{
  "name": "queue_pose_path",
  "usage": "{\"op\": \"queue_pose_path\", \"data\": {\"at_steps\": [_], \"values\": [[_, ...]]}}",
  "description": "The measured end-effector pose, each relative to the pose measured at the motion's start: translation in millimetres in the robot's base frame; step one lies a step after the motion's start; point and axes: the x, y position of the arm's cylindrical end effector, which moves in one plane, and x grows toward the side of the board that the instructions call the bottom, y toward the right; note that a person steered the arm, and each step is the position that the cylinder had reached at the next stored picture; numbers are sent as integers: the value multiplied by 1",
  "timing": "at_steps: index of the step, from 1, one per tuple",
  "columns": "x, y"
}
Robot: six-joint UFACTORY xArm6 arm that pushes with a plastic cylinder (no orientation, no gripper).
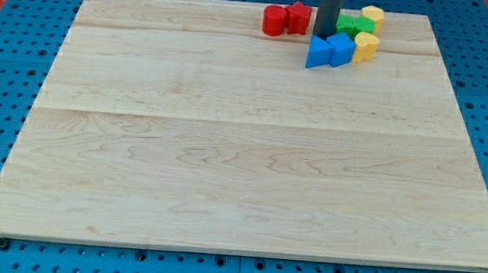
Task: Move slightly the hexagon and green blocks to the top right side of the board
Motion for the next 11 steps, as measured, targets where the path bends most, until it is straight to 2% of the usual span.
{"op": "queue_pose_path", "data": {"at_steps": [2, 3, 4, 11], "values": [[-3, -14], [-3, -5], [-2, 37], [-21, 49]]}}
